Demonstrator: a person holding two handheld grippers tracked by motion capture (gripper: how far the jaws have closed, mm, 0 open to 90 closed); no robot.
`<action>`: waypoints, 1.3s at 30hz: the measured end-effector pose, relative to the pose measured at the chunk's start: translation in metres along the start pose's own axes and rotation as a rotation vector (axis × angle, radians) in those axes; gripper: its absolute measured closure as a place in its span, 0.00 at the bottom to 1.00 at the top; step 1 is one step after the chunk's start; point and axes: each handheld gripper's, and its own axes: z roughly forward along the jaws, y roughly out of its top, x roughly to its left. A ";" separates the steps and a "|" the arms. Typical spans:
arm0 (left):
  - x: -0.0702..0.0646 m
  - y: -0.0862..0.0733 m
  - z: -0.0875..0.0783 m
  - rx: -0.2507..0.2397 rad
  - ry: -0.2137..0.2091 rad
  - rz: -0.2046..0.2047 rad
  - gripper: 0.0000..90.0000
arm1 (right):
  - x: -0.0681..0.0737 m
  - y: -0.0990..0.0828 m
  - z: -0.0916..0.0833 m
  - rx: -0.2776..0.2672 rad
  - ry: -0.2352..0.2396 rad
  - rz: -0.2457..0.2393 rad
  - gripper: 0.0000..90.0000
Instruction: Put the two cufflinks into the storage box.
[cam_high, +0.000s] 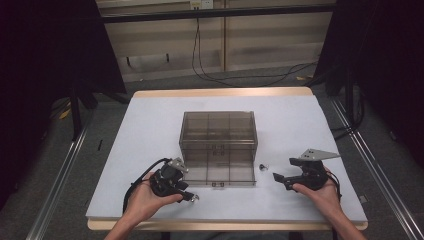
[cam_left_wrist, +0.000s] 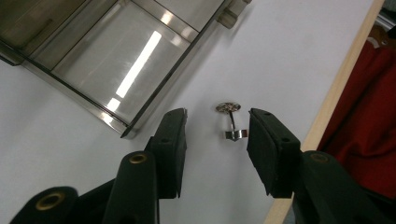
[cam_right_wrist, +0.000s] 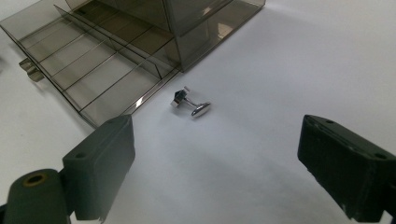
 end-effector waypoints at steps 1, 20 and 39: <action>0.000 0.001 0.000 0.003 -0.005 0.005 0.63 | 0.000 0.000 0.000 0.000 0.000 0.002 0.12; -0.002 0.013 0.014 0.120 -0.059 -0.008 0.72 | 0.001 0.000 0.001 0.005 0.008 -0.007 0.12; -0.006 0.017 0.030 0.167 -0.036 0.012 0.81 | 0.002 0.000 0.002 0.011 0.014 -0.003 0.12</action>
